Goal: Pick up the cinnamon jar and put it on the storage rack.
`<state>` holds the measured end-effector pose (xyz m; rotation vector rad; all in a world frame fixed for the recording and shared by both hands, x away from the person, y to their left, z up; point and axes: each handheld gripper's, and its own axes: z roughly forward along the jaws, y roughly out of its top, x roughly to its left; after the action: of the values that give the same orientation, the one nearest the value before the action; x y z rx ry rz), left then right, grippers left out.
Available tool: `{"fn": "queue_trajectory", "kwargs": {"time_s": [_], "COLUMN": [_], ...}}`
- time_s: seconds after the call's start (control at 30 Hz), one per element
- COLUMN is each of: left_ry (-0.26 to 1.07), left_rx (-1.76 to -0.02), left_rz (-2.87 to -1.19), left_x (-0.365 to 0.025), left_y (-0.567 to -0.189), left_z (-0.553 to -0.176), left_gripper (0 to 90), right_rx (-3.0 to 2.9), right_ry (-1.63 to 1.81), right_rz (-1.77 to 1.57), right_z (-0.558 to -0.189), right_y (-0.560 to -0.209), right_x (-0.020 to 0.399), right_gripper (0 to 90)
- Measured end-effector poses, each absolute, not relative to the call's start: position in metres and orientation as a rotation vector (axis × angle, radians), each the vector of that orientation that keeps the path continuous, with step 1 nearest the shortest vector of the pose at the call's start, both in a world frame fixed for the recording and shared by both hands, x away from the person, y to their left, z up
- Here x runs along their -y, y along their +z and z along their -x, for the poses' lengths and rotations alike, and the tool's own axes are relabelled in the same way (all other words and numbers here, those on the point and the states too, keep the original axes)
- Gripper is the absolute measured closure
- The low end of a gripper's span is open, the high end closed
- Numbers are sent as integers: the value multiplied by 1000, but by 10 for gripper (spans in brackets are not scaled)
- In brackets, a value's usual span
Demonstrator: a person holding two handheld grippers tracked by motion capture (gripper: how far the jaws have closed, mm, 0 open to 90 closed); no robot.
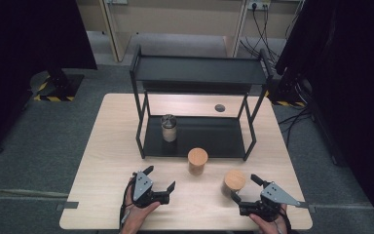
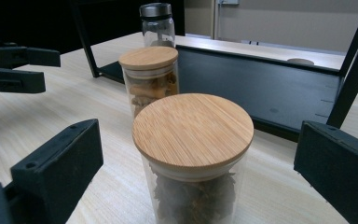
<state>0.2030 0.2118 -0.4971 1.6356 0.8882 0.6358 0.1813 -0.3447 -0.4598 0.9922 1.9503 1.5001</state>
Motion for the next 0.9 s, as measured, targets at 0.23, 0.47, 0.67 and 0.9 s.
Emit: {"fn": "queue_trajectory", "kwargs": {"time_s": [0.23,0.47,0.67,0.9], "left_ry": [636,637,637,638], "left_rx": [-889,-890,-891,-891], "left_rz": [-1637,-1637,-1636,-1636], "left_x": [-212,-211,-211,-211], "left_y": [-497,-497,-497,-497], "left_z": [-203,-203,-203,-203], "left_gripper": [18,18,18,18], "right_rx": [-1944,-1931,-1923,-1924], "right_ry": [1504,1516,1522,1527], "right_rz": [-982,-969,-972,-964], "right_z": [-180,-179,-179,-180], "right_y": [-455,-447,-443,-436], "right_x": [342,336,331,325], "right_gripper": [15,15,14,12]}}
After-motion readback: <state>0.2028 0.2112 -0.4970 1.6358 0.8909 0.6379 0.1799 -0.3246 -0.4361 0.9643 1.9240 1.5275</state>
